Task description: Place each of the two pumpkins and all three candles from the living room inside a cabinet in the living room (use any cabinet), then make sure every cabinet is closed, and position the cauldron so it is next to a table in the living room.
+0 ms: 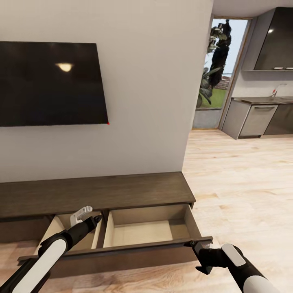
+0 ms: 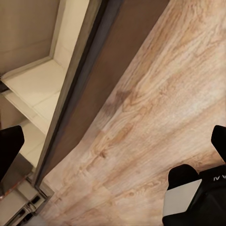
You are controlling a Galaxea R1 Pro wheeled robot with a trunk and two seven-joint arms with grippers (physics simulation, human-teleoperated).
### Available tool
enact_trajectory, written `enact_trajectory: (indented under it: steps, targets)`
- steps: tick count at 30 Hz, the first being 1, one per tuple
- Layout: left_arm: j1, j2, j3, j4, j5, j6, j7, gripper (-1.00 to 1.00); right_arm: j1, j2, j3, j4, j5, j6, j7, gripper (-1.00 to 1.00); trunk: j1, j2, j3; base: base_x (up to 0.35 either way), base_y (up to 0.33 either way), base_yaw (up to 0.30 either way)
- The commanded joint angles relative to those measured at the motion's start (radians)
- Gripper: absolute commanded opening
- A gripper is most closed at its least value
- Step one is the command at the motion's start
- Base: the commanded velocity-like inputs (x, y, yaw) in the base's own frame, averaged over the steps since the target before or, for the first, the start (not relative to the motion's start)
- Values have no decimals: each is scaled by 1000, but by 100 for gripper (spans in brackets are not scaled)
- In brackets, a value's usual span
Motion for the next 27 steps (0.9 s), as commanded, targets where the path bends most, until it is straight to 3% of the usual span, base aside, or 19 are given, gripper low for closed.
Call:
enact_trajectory:
  steps: [1,27]
  targets:
    - [-1,1,-2,-1,7,0,8,100,0,0,-3,-1,-10,4,-10,100,-4,7,2,0,0,0]
    - [-1,1,-3,-3,7,6,6,100,0,0,-2,-1,-10,-17,-9,100,-104,189,84,0,0,0]
